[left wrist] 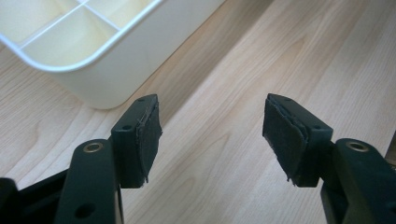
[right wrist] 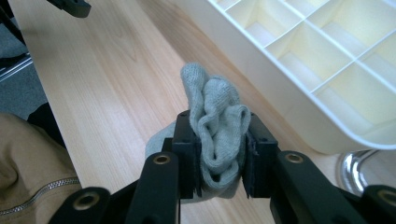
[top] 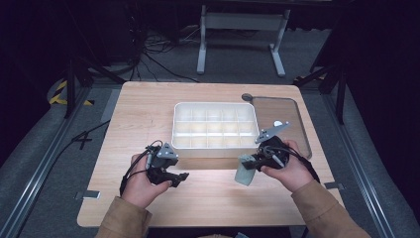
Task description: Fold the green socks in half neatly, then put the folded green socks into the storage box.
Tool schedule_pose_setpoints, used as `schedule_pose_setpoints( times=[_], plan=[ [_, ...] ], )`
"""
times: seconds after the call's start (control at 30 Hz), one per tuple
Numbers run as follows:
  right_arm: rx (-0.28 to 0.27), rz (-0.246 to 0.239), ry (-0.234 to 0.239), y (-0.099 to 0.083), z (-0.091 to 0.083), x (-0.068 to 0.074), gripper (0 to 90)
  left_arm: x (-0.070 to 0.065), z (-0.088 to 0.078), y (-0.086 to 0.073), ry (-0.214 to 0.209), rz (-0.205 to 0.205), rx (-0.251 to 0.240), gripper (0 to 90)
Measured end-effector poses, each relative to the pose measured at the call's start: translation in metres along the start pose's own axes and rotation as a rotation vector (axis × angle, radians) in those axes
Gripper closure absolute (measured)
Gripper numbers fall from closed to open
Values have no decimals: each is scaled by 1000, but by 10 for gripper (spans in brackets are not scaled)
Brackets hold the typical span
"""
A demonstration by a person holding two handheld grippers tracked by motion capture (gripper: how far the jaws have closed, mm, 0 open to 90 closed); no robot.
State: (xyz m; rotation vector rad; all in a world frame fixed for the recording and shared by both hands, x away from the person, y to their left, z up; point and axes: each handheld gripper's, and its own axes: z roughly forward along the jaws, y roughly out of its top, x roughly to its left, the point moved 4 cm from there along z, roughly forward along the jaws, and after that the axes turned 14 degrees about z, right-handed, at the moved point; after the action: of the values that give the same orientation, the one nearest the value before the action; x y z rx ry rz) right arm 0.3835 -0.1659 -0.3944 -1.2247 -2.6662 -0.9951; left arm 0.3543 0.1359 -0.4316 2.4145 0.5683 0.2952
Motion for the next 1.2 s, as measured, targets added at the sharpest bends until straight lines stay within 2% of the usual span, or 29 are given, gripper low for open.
schedule_pose_setpoints(
  times=[0.2, 0.33, 0.63, 0.83, 1.0, 1.07, 1.17, 1.2],
  plan=[
    [-8, -6, -26, 9, -8, -7, 707, 4, 0, -3, 9, -4, 15, 377],
    [-26, -23, -63, 19, -17, -14, 702, 4, 1, -4, 7, -11, 17, 377],
    [-56, -11, -101, 40, -28, -30, 700, 6, -2, -7, 19, -15, 22, 376],
    [-59, -7, -125, 53, -29, -41, 697, 6, -3, -9, 32, -18, 21, 376],
    [-50, -1, -138, 61, -26, -49, 696, 6, -3, -11, 28, -22, 26, 376],
    [-51, -6, -156, 68, -25, -56, 695, 6, -3, -11, 26, -22, 27, 376],
    [-47, -5, -162, 71, -25, -58, 695, 6, -3, -12, 25, -15, 27, 377],
    [-41, -5, -165, 74, -23, -59, 694, 6, -4, -12, 28, -25, 26, 377]
  ],
)
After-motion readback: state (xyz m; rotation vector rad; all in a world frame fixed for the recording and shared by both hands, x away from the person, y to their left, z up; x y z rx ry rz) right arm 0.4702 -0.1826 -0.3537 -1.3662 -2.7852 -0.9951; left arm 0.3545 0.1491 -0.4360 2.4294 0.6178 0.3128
